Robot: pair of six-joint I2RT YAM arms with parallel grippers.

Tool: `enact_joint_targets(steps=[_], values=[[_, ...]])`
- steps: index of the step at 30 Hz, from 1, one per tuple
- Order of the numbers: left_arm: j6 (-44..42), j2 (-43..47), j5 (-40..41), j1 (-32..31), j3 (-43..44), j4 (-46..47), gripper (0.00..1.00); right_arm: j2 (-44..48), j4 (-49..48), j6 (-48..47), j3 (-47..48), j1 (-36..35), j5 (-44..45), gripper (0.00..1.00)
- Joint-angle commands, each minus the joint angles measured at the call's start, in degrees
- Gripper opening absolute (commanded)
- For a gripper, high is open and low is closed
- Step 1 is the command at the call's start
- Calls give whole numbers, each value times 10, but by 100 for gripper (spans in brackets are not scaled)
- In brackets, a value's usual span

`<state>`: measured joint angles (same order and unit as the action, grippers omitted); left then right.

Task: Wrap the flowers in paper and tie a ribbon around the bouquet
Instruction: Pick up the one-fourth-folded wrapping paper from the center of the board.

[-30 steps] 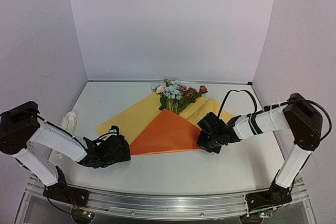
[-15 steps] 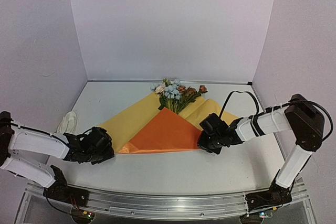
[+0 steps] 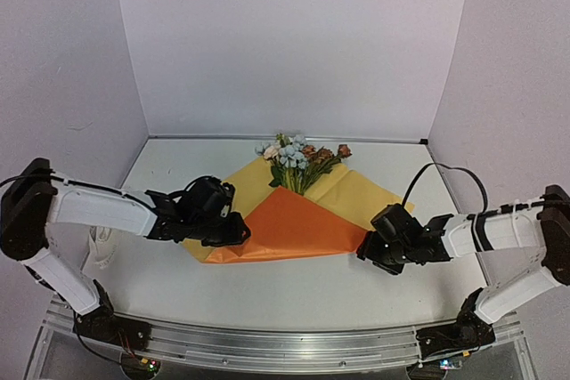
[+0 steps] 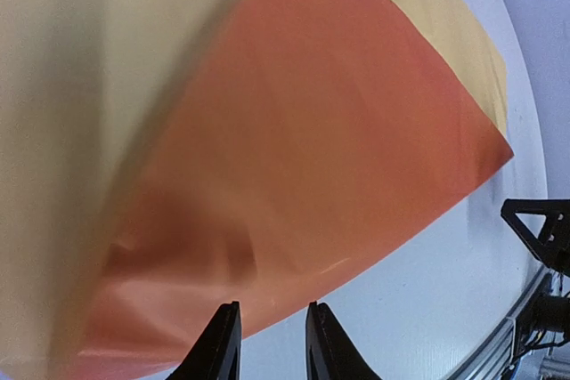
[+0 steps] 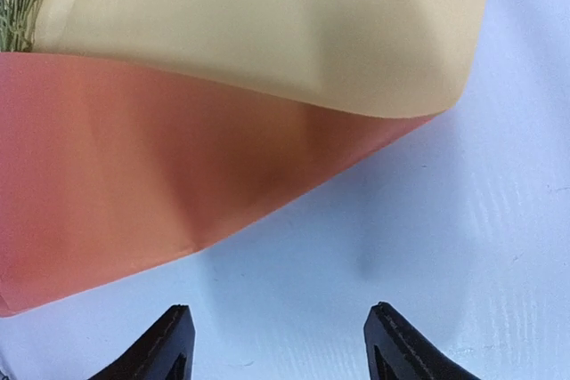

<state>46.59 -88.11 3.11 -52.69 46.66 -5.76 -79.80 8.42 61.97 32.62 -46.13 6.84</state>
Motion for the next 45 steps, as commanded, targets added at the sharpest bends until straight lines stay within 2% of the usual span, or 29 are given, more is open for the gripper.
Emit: enact_joint_targets(steps=[1, 6, 10, 15, 24, 27, 32, 38, 45], values=[[-95, -88, -86, -8, 91, 51, 27, 26, -86, 20, -81, 20, 19, 70], [-129, -163, -118, -8, 167, 42, 26, 5, -247, 31, -151, 70, -25, 70], [-140, -204, -130, -2, 204, 33, 26, -38, -330, 47, -164, 95, -56, 66], [-144, -247, -151, 13, 245, 24, 26, -89, -439, 86, -197, 111, -56, 56], [-155, -308, -175, 20, 300, 11, 25, -170, -597, 93, -232, 111, -41, 47], [-154, -315, -177, 23, 307, 8, 26, -174, -609, 90, -239, 111, -35, 42], [-153, -325, -182, 27, 312, 6, 26, -163, -609, 74, -242, 111, -31, 28], [-161, -326, -205, 27, 315, 5, 26, -157, -609, 66, -241, 111, -41, 1], [-161, -309, -235, 16, 296, 3, 25, -129, -606, 68, -267, 101, -36, 0]])
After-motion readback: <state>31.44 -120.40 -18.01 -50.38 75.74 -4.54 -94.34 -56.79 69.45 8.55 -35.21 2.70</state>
